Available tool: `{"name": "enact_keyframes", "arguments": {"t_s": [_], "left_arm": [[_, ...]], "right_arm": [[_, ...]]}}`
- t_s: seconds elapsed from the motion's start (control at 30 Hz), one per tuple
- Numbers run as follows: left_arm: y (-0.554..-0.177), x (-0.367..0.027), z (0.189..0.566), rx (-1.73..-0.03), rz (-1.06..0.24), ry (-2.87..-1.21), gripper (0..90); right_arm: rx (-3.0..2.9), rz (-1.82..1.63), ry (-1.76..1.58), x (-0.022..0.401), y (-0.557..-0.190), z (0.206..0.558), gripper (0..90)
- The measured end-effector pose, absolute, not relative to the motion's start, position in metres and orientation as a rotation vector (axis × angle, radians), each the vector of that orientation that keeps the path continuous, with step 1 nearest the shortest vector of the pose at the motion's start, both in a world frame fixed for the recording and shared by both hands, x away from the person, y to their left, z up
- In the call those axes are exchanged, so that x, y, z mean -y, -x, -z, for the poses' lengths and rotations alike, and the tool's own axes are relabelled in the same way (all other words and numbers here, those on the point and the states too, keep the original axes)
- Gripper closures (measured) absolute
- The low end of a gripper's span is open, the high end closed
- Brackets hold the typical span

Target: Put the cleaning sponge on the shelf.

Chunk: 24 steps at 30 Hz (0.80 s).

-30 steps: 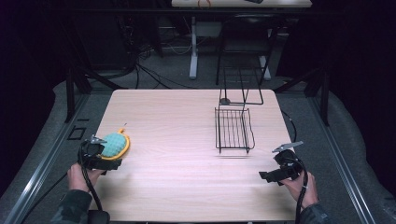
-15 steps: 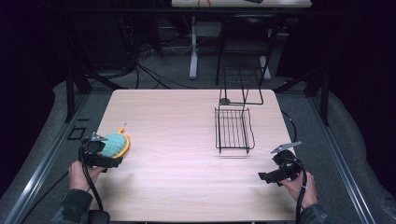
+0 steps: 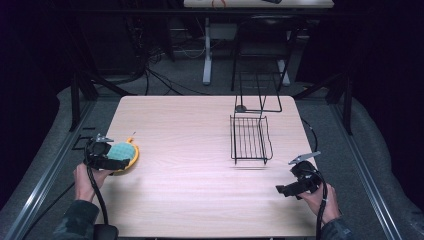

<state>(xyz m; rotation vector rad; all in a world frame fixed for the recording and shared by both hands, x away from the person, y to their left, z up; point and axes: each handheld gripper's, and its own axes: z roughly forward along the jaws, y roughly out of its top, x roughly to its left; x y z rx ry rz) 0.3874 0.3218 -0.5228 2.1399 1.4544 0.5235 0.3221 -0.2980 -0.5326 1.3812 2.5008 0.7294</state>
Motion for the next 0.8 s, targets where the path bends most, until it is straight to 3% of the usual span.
{"name": "enact_keyframes", "arguments": {"t_s": [0.4,0.8], "left_arm": [[-0.402,-0.315,0.533,-1.446,-0.534,-2.188,21.8],[-0.407,-0.303,0.544,-1.421,-0.567,-2.247,55.3]], "right_arm": [[-2.517,-0.719,-1.382,0.297,-0.323,0.534,4.5],[-2.531,-0.711,-1.393,0.297,-0.323,0.536,4.4]]}}
